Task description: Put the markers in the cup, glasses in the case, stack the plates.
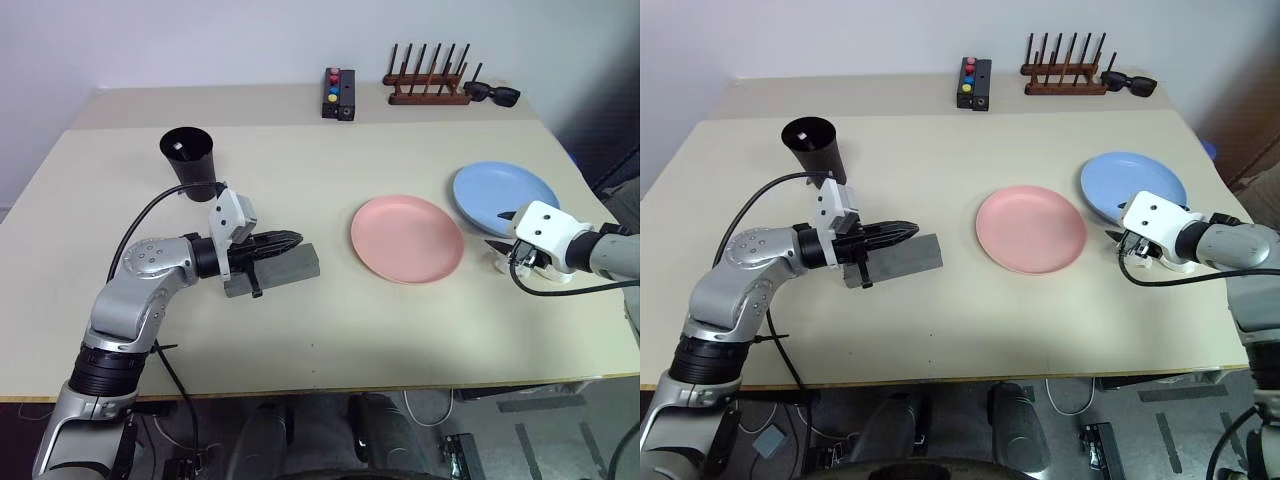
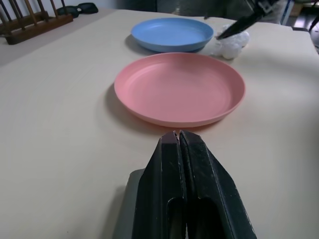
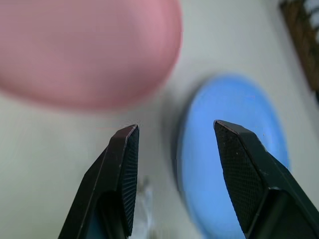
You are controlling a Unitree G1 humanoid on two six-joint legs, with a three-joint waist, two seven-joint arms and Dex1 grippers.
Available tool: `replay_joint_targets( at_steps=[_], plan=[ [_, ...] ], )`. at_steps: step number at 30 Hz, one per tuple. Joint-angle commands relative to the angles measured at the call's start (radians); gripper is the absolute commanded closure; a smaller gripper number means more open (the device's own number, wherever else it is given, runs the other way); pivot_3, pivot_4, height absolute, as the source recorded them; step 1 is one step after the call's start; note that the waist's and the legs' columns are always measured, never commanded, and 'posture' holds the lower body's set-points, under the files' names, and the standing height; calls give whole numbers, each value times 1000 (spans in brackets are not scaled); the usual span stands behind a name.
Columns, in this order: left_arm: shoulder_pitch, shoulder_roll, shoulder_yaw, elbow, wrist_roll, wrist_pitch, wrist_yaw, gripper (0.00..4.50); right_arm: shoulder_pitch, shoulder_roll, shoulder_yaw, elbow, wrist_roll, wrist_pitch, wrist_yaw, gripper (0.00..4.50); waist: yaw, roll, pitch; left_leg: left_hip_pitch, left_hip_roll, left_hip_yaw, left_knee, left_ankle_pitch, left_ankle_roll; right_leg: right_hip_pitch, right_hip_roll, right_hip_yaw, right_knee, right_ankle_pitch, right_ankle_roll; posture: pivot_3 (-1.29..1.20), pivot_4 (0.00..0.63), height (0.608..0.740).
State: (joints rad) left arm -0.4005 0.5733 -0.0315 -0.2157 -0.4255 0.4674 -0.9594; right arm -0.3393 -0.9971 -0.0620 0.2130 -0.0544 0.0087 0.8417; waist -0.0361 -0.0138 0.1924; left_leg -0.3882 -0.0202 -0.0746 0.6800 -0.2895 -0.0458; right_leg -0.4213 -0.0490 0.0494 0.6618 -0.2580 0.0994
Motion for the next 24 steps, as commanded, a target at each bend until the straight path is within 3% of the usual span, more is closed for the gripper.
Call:
replay_joint_targets(
  at_steps=[1, 8, 14, 15, 16, 19, 24],
  plan=[
    [-11, -11, -13, -43, -17, 3, 6, 4500, -95, 17, 25, 158, -53, -111, -55, 2115, -5, 0, 0, 0, 0, 1, 0, 0, 0, 0, 0, 0, 0, 0, 0, 0, 150, 735],
    [-26, -34, -29, -55, -18, 10, 16, 4500, -259, 102, 125, 507, -136, -281, -115, 2115, -8, 0, 0, 1, 0, 1, 0, 0, 0, 0, 1, 0, 0, 0, 0, 0, 150, 735],
    [-18, -28, -20, -59, -16, 7, 20, 4500, -317, 130, 158, 639, -162, -354, -133, 2115, -8, 0, 0, 1, 0, 1, 0, 0, 0, 0, 0, 1, 0, 0, 0, 0, 150, 735],
    [-16, -28, -19, -60, -16, 7, 21, 4500, -322, 132, 157, 650, -163, -359, -137, 2642, -8, 0, 0, 1, 0, 1, 0, 0, 0, 0, 0, 1, 0, 0, 0, 0, 150, 735],
    [-13, -27, -19, -62, -15, 5, 23, 4500, -325, 133, 156, 657, -165, -363, -141, 2894, -8, 0, 0, 1, 0, 1, 0, 0, 0, 0, 1, 1, 0, 0, 0, 0, 150, 735],
    [-7, -29, -16, -67, -15, 5, 30, 4500, -324, 133, 154, 665, -169, -373, -160, 4455, -7, 0, 0, 1, 0, 1, 0, 0, 0, 0, 1, 1, 0, 0, 0, 0, 150, 735],
    [-1, -29, -14, -69, -12, 1, 40, 4500, -293, 111, 137, 590, -178, -400, -218, 4455, -7, 0, 0, 1, 0, 1, 0, 0, 0, 0, 0, 1, 0, 0, 0, 0, 150, 735]
  ],
)
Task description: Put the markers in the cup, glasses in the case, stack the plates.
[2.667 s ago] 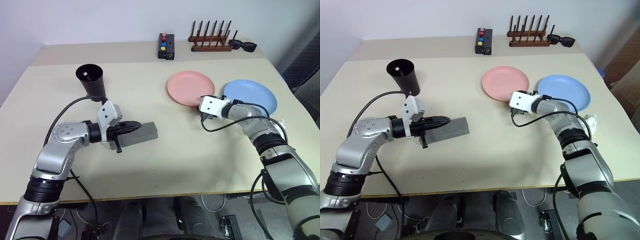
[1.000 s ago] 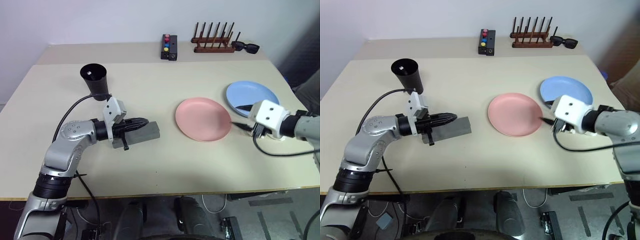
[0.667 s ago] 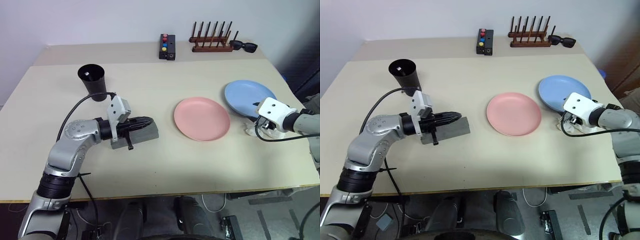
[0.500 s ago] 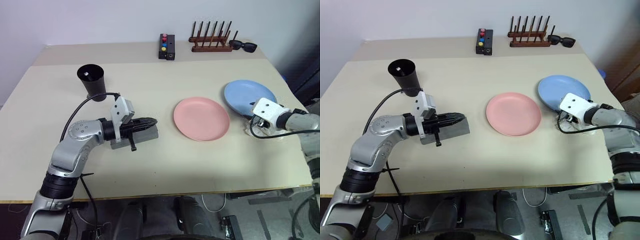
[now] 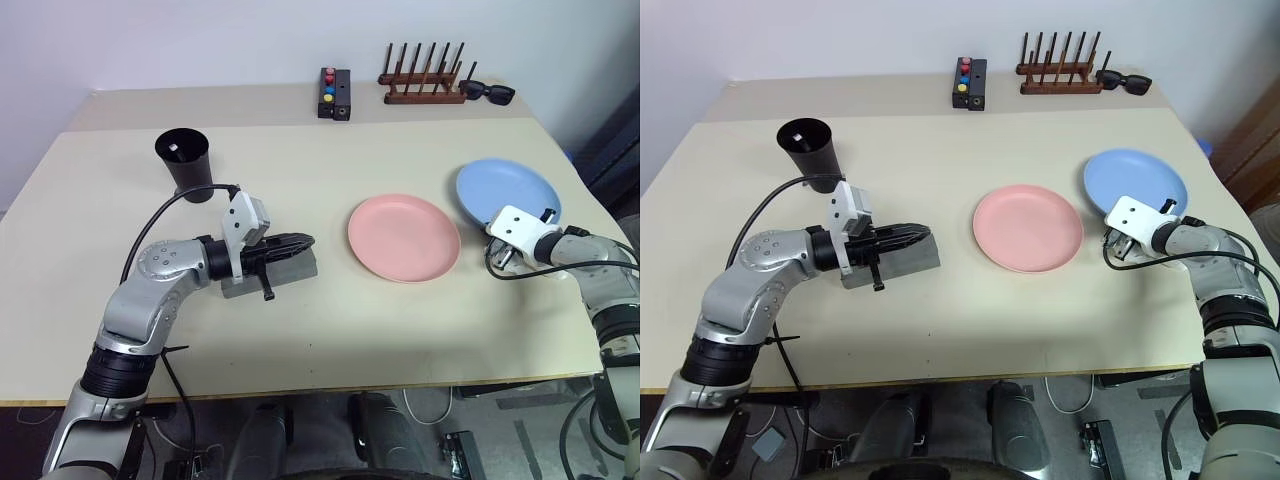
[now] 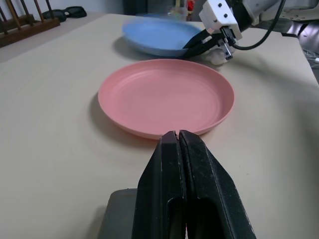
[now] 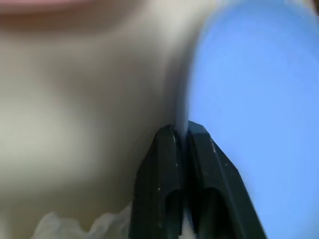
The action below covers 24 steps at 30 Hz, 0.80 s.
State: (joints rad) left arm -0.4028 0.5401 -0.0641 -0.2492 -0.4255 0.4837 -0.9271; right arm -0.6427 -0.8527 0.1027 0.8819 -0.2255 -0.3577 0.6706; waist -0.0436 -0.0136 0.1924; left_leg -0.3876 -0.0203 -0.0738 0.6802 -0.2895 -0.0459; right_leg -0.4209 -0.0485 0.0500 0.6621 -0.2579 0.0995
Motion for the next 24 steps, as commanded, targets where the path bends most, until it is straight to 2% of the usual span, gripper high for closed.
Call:
replay_joint_targets(
  at_steps=[1, 5, 9, 12, 15, 20, 24],
  plan=[
    [-2, 4, 21, -30, -9, -19, 12, 4500, 25, -49, -31, -122, -12, -47, -54, 4455, 0, 0, 0, 0, 0, 0, 0, 0, 0, 0, 0, 0, 0, 0, 0, 0, 150, 735],
    [-23, 6, 42, 7, 3, -35, 35, 4500, 115, -89, -76, -389, 45, -18, -5, 4455, 1, 1, 0, 0, 0, -1, 0, 0, 0, 0, 0, 0, 0, 0, 0, 0, 150, 735],
    [-62, 18, 65, 81, 16, -65, 46, 4500, 275, -88, -99, -832, 257, 196, 176, 4455, 2, 1, 0, 0, 1, -5, 0, 0, 0, 0, 1, 0, 0, 0, 0, 0, 150, 735],
    [-85, 23, 63, 112, 22, -82, 37, 4500, 360, -89, -73, -1051, 342, 353, 251, 4455, 4, 1, 0, 0, 1, -7, 0, 0, 0, 0, 2, -1, 0, 0, 0, 0, 150, 735],
    [-96, 24, 61, 124, 24, -90, 31, 4500, 394, -83, -46, -1138, 334, 425, 272, 4455, 8, 1, 0, 0, 0, -6, 1, 0, 0, 1, 0, -1, 0, 0, 0, 0, 150, 735],
    [-87, 25, 58, 110, 23, -91, 31, 4500, 397, -77, -20, -1119, 269, 437, 262, 4455, 18, 1, 0, 0, 0, -6, 1, 0, 0, 2, -1, -1, -1, 0, 1, 0, 150, 735],
    [-73, 25, 58, 90, 20, -85, 37, 4500, 401, -79, -32, -1149, 308, 487, 301, 4455, 27, 1, 0, 0, 0, -6, 0, 0, 0, 1, 0, -1, -1, 0, 1, 0, 150, 735]
  ],
)
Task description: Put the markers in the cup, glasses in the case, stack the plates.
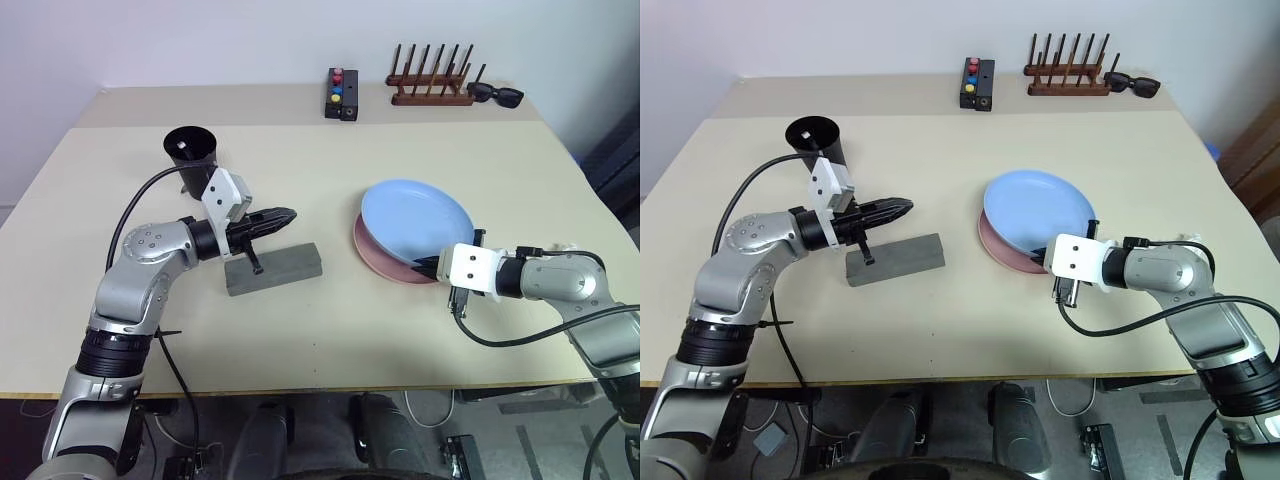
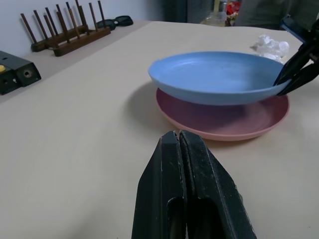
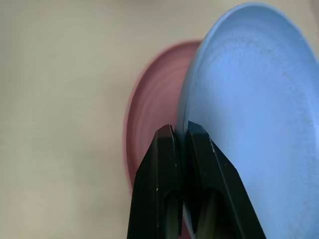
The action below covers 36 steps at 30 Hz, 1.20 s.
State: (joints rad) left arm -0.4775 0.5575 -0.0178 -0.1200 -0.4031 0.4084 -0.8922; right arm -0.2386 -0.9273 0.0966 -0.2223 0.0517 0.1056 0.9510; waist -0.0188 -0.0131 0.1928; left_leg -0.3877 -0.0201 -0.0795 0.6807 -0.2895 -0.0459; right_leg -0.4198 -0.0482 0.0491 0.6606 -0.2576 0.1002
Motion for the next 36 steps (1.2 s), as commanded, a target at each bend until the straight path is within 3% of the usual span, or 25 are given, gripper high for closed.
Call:
replay_joint_targets(
  at_steps=[1, 3, 6, 11, 14, 18, 22, 32, 35, 36],
  plan=[
    [5, 7, 11, -41, -2, -10, 3, 4500, -5, -5, -28, -54, 38, 32, 29, 4164, 3, 0, 0, 0, 0, 0, 0, 0, 0, 0, 0, 0, 0, 0, 0, 0, 150, 735],
    [9, 6, 10, -46, -1, -9, 6, 4500, -9, -5, -36, -69, 45, 46, 35, 3537, 4, 0, 0, 0, 0, 0, 0, 0, 0, 0, 0, 0, 0, 0, 0, 0, 150, 735],
    [12, 4, 7, -50, -1, -8, 9, 4500, -15, -25, -67, -82, 33, 45, 29, 2032, 5, 0, 0, 0, 0, 0, 0, 0, 0, 0, 0, 0, 0, 0, 0, 0, 150, 735],
    [13, 4, 4, -51, 0, -10, 10, 4500, 62, -79, -196, -164, 127, 145, 69, 2032, 8, 0, 0, -1, 0, 0, 0, 0, 0, 0, 0, -1, -1, 0, 0, 0, 150, 735],
    [12, -3, -3, -57, -4, -11, 7, 4500, 160, -93, -350, -185, 170, 234, 58, 2032, 10, 0, 0, -1, 0, -1, 0, 0, 0, 0, 0, -1, -2, 0, 0, 0, 150, 735],
    [9, -27, -32, -99, -35, 14, -11, 4500, 291, -67, -480, -126, 104, 259, -24, 2032, 9, 0, 0, -2, 0, -1, 0, 0, 0, 2, -1, -1, -5, 1, 1, 0, 150, 735],
    [1, -64, -73, -150, -61, 42, -25, 4500, 349, 2, -466, -26, 44, 232, -137, 2032, 8, 0, 0, 2, 0, 1, 0, 0, 0, 10, -1, -3, -12, 1, 1, 0, 150, 735],
    [-9, -105, -112, -180, -66, 57, -16, 4500, 213, 103, -369, 292, -64, 105, -348, 2032, 3, 1, 0, 11, 0, 5, -2, 0, 1, 15, 0, 0, -12, 0, -2, 0, 150, 735],
    [9, -107, -115, -197, -66, 61, -10, 4500, 193, 109, -351, 321, -53, 76, -337, 2908, 3, 1, 0, 11, 0, 5, -2, 0, 1, 16, 1, 0, -12, 1, 0, 0, 150, 735],
    [12, -108, -115, -200, -66, 63, -8, 4500, 188, 111, -350, 323, -52, 70, -341, 3383, 3, 1, 0, 11, 0, 5, -3, 0, 1, 16, 1, 0, -12, 1, 0, 0, 150, 735]
  ],
)
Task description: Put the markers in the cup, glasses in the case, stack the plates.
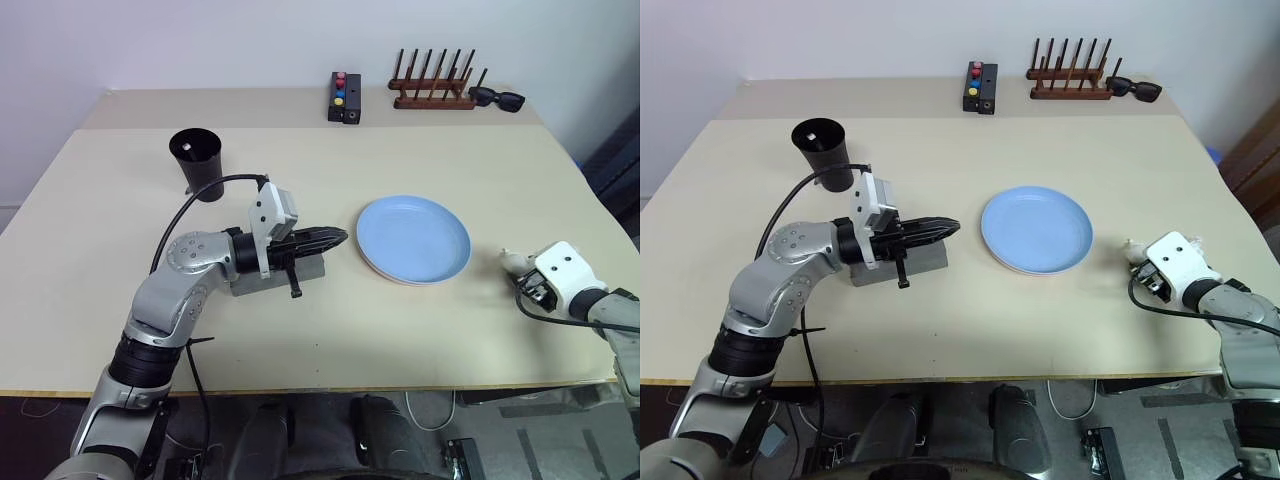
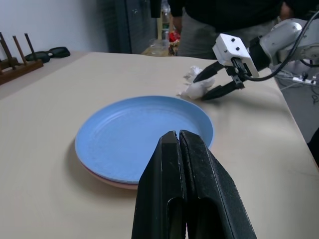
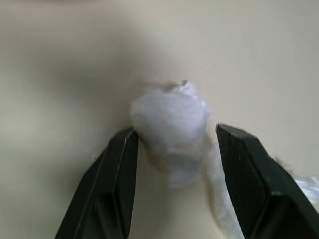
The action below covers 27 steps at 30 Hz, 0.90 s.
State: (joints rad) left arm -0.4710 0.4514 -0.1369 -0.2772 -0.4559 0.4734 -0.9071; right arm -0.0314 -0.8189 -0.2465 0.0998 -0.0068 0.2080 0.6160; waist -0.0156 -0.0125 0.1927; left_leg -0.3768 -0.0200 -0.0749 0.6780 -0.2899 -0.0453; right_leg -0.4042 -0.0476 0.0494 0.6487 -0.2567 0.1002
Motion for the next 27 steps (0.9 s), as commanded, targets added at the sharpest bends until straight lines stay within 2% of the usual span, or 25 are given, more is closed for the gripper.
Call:
replay_joint_targets(
  at_steps=[1, 2, 3, 7, 11, 13, 18, 21, 25, 27],
  plan=[
    [7, -2, 4, -44, -14, 0, 9, 4500, -24, 6, -8, -1, 12, -36, -8, 3893, 0, 0, 0, 0, 0, 0, 0, 0, 0, 0, 0, 0, 0, 0, 0, 0, 150, 735],
    [8, -2, 6, -46, -15, 3, 12, 4500, -26, 6, -11, -9, 18, -36, -3, 4355, 0, 0, 0, 0, 0, 0, 0, 0, 0, 0, 0, 0, 0, 0, 0, 0, 150, 735],
    [7, -4, 10, -41, -10, -1, 21, 4500, -19, -3, -11, -30, 21, -36, 9, 4438, 0, 0, 0, 0, 0, 0, 0, 0, 0, 0, 0, 0, 0, 0, 0, 0, 150, 735],
    [5, 9, 26, -6, 5, -8, 38, 4500, 3, -35, -24, -158, 31, -48, 51, 4438, -1, 0, 0, 0, 0, -1, 0, 0, 0, 0, 0, 0, 0, 0, 0, 0, 150, 735],
    [16, 33, 45, 35, 16, -29, 34, 4500, -36, -18, -39, -345, 160, 32, 111, 4438, -4, 0, 0, 1, 0, -1, -1, 0, 0, 0, 1, 0, 0, 0, 0, 0, 150, 735],
    [27, 45, 48, 42, 12, -39, 20, 4500, -64, 0, -6, -427, 215, 98, 128, 4438, -4, 0, 0, 1, 1, -3, -1, 0, 0, 0, 1, 0, 0, 0, 0, 0, 150, 735],
    [31, 48, 43, 25, 4, -33, 20, 4500, -133, 55, 134, -420, 159, 155, 86, 4438, 7, -1, 0, 1, 1, -5, -2, 0, 0, 0, 0, 0, -1, 0, 0, 0, 150, 735],
    [34, 41, 39, 7, 4, -25, 31, 4500, -145, 65, 174, -397, 143, 145, 93, 3654, 5, -1, 0, 0, 0, -4, -1, 0, 0, 0, -2, 0, -2, -2, -2, 0, 150, 735],
    [45, 37, 43, -20, -6, -12, 46, 4500, -114, 28, 135, -398, 146, 112, 116, 1728, 5, -1, 0, -1, 0, -4, -2, -1, 1, -1, -3, 0, -3, -1, 1, 0, 150, 735],
    [48, 36, 41, -24, -6, -11, 47, 4500, -84, 6, 92, -394, 162, 99, 135, 1728, 5, -1, 0, -1, 0, -4, -3, -1, 1, -1, -3, 0, -3, -1, 1, 0, 150, 735]
  ],
)
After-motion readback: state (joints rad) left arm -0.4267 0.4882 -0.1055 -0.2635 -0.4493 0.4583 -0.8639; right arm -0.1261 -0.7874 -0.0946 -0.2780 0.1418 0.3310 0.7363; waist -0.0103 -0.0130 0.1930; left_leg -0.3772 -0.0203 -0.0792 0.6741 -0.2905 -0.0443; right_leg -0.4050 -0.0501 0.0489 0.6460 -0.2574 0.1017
